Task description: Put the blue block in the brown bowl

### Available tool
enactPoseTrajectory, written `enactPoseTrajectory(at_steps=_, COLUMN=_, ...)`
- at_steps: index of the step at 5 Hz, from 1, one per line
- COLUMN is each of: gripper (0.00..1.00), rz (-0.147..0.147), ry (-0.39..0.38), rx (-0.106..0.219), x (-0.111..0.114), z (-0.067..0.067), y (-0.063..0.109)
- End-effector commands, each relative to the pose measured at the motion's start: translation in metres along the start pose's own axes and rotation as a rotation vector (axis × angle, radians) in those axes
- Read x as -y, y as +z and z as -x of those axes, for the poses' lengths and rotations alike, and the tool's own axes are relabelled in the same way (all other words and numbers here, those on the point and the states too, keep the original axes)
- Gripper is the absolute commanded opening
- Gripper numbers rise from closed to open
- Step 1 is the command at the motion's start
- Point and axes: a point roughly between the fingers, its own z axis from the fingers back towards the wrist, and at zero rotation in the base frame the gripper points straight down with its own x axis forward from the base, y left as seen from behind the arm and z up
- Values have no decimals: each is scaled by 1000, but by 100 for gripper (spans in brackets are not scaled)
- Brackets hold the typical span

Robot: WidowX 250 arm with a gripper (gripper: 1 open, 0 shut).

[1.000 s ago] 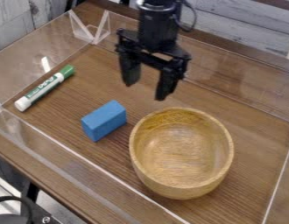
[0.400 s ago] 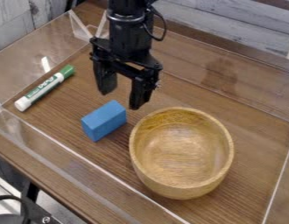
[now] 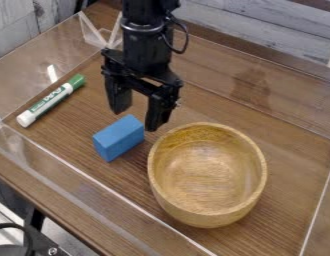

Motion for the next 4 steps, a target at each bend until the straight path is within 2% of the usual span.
enactPoseTrajectory(at_steps=1, gripper=100, rz=-11, ry=4, rx=51, x=-3, z=-1, y=9)
enactPoseTrajectory(at_steps=4, gripper=100, rz=-9, ry=-1, rx=48, x=-6, z=5, y=1)
